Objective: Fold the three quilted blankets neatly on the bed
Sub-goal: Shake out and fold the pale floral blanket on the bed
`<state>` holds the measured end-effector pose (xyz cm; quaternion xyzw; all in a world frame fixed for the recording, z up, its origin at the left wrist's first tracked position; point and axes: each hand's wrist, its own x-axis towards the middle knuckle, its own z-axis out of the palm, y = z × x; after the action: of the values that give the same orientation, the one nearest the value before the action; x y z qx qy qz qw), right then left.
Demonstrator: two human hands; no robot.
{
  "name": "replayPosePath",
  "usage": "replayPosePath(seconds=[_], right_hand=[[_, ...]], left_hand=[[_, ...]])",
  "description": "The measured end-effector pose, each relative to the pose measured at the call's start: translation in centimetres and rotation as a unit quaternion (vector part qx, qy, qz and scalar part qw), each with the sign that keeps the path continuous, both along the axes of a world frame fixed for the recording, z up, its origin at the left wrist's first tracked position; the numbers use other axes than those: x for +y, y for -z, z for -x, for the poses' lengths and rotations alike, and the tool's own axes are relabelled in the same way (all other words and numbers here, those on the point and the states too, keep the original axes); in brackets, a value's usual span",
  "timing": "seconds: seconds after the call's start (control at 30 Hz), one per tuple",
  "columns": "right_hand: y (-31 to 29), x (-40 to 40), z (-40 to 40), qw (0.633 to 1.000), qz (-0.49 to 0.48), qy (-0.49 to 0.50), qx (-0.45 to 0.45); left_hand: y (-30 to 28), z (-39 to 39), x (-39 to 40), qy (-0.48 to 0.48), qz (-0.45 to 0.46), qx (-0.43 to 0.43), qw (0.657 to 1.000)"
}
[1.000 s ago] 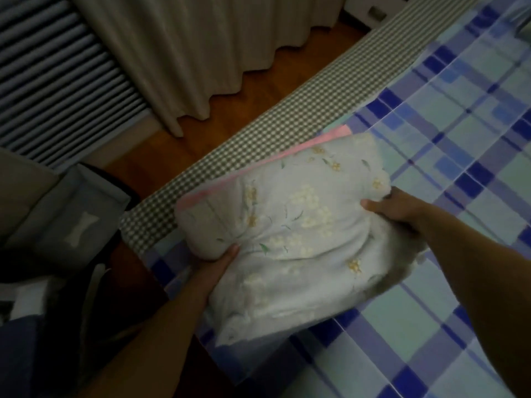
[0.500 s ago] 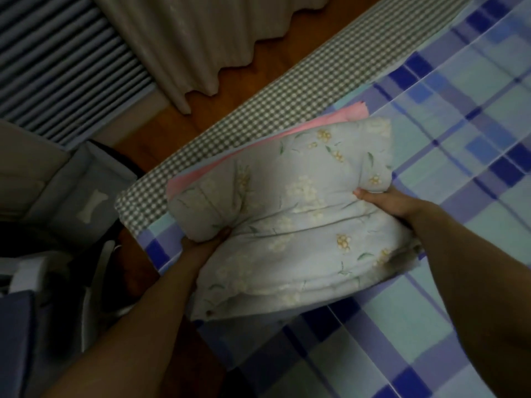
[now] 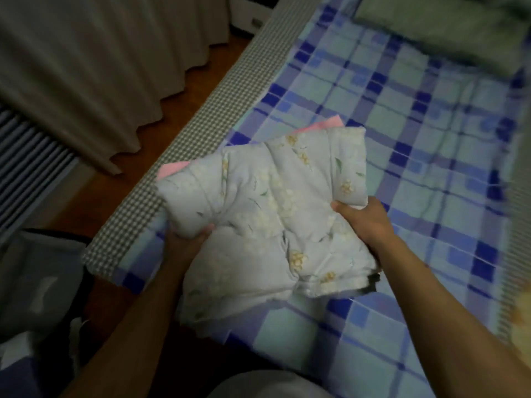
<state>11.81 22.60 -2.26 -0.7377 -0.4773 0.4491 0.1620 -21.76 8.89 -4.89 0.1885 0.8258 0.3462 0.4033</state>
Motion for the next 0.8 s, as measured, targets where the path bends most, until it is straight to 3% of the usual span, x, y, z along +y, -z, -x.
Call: replayPosePath(seconds=[0.17, 0.4, 0.6, 0.8], right_hand=[[-5.3, -9.3, -14.4, 0.985, -0.055, 0.165, -0.007], [-7.8, -25.8, -37.2, 0.932, -0.09, 0.352, 0.011], [-4.7, -37.5, -57.1, 0.919, -0.067, 0.389, 0.015], [-7.8, -42.5, -71.2, 0.905, -0.088, 0.415, 0.037]], left_hand=[[-4.8, -11.5, 2.4, 0.144, -0.072, -0.027, 0.987], [-8.0, -36.4, -0.4, 0.341, -0.129, -0.112, 0.924], [-6.5, -58.4, -8.2, 0.401, -0.129, -0.126, 0.898], [-9.2, -73.4, -11.8, 0.433, -0.134, -0.103, 0.885]])
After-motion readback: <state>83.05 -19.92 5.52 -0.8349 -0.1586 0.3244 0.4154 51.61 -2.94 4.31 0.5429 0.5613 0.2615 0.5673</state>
